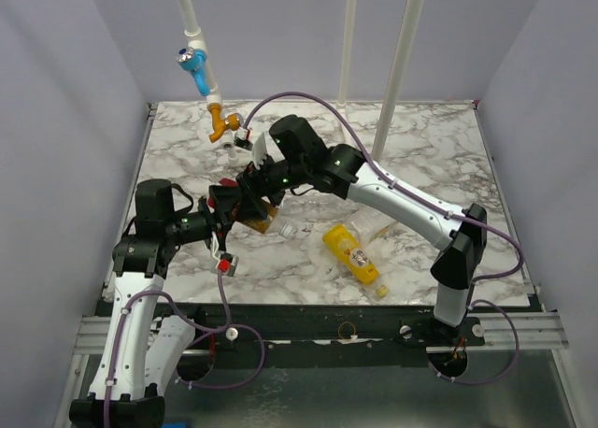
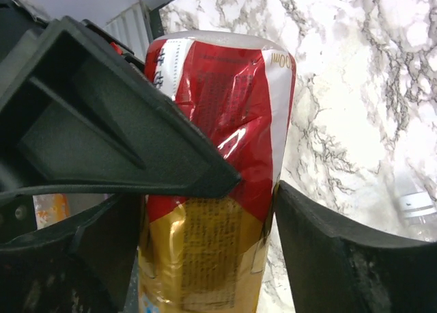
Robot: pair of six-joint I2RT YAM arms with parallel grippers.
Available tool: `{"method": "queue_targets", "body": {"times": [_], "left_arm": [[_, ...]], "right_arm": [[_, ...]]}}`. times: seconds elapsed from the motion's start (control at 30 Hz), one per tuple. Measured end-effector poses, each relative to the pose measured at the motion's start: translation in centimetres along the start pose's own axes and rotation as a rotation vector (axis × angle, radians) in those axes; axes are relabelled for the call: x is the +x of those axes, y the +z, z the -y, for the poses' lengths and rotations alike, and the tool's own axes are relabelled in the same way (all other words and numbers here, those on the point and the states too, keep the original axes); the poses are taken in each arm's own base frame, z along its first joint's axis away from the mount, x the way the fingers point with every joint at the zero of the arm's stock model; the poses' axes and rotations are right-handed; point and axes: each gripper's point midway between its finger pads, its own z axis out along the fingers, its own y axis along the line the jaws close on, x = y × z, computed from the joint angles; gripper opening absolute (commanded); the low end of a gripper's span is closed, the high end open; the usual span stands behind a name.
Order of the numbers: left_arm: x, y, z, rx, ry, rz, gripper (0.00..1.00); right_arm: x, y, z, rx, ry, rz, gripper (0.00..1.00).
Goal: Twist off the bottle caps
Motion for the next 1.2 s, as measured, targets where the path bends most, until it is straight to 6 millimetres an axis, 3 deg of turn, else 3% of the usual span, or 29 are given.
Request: {"method": "queue_targets", "body": {"times": [0.13, 0.23, 0.4, 0.57, 0.67, 0.8, 1.0, 1.2], "left_arm": [[0.5, -0.1, 0.0, 0.0, -0.04, -0.029, 0.38], [1.3, -0.4, -0.2, -0.016, -0.115, -0.068, 0.34], [2.0, -1.1, -1.3, -0.08, -0.308, -0.123, 0.3], [2.3, -1.9, -3.0, -0.187, -0.529, -0.153, 0.26], [2.2, -2.3, -4.3, -0.266, -0.672, -0.146, 0.25], [1.8, -2.6, -5.7, -0.333, -0.795, -0.111, 0.25], [1.0, -2.7, -6.9, -0.382, -0.924, -0.053, 0.25], [0.7, -2.7, -7.2, -0.397, -0.989, -0.032, 0.25]], "right_arm": [[-0.6, -0.6, 0.3, 0.055, -0.015, 0.024, 0.9], [-1.7, -2.3, 0.2, 0.112, -0.032, 0.076, 0.94], [-5.3, -7.7, -0.7, 0.226, -0.068, 0.266, 1.0], [-6.5, -12.3, -1.3, 0.296, -0.051, 0.45, 1.0], [-6.7, -13.2, -1.4, 0.302, -0.024, 0.527, 1.0], [-7.2, -12.8, -1.2, 0.286, 0.006, 0.583, 0.99], [-9.3, -12.5, -1.7, 0.244, 0.018, 0.67, 0.85], [-11.1, -12.7, -2.2, 0.213, 0.018, 0.747, 0.5]]}}
